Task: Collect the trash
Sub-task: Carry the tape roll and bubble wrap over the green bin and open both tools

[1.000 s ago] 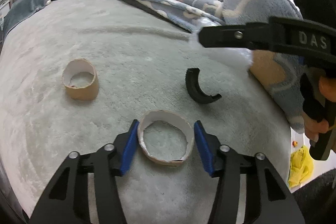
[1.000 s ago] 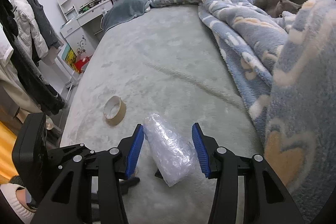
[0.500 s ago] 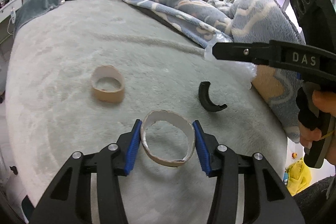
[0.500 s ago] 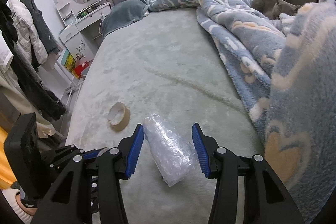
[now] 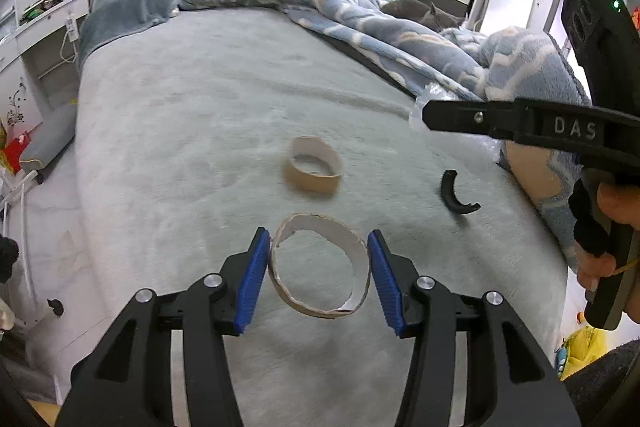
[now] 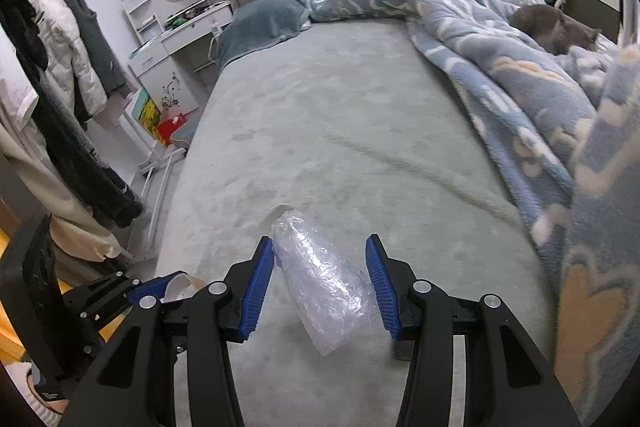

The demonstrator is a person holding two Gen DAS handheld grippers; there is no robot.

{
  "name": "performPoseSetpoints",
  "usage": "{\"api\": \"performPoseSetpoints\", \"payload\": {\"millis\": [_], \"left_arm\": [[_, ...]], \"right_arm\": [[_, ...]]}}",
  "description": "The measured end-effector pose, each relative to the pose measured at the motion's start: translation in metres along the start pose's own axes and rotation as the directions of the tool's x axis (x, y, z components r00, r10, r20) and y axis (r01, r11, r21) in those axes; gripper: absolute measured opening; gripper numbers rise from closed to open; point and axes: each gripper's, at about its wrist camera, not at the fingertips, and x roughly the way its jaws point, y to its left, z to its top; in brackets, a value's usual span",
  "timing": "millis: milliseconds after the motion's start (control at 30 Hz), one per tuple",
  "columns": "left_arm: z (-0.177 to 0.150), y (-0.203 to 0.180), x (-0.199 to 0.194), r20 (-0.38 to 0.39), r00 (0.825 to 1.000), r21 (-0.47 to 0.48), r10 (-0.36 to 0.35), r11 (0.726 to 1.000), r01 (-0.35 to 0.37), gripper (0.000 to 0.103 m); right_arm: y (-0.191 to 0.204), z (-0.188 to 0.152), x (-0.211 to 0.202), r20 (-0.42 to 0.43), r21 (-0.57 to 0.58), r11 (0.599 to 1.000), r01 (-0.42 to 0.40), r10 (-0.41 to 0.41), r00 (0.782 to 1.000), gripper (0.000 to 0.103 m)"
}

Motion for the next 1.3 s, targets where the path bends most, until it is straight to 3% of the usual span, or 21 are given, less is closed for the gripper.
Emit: {"api": "performPoseSetpoints", "payload": {"millis": [333, 733, 967, 1300], "left_arm": [[-0.007, 0.038, -0.032, 0.015, 1.0, -0.048, 0.009, 0.999, -0.008, 0.052], [-0.04, 0.126, -0.069, 0.032, 0.993, -0.167, 0.117, 0.98, -0.11, 0.052], [-0.073, 0.16, -0.07, -0.047, 0.984, -0.172, 0.173, 0.969, -0.179, 0.052], [-0.117, 0.206, -0.073, -0.155, 0.958, -0.194, 0.242, 0.943, -0.27, 0.052]], "right_arm": [[0.048, 0.004, 0.011, -0.006, -0.028, 0.999, -0.033, 0.033, 0.999, 0.048], [0.128, 0.004, 0.036, -0.035, -0.082, 0.991, -0.106, 0.104, 0.994, 0.048], [0.177, -0.005, 0.049, -0.069, -0.136, 0.979, -0.152, 0.143, 0.987, 0.048], [0.247, -0.037, 0.067, -0.154, -0.22, 0.951, -0.217, 0.185, 0.97, 0.048]]}}
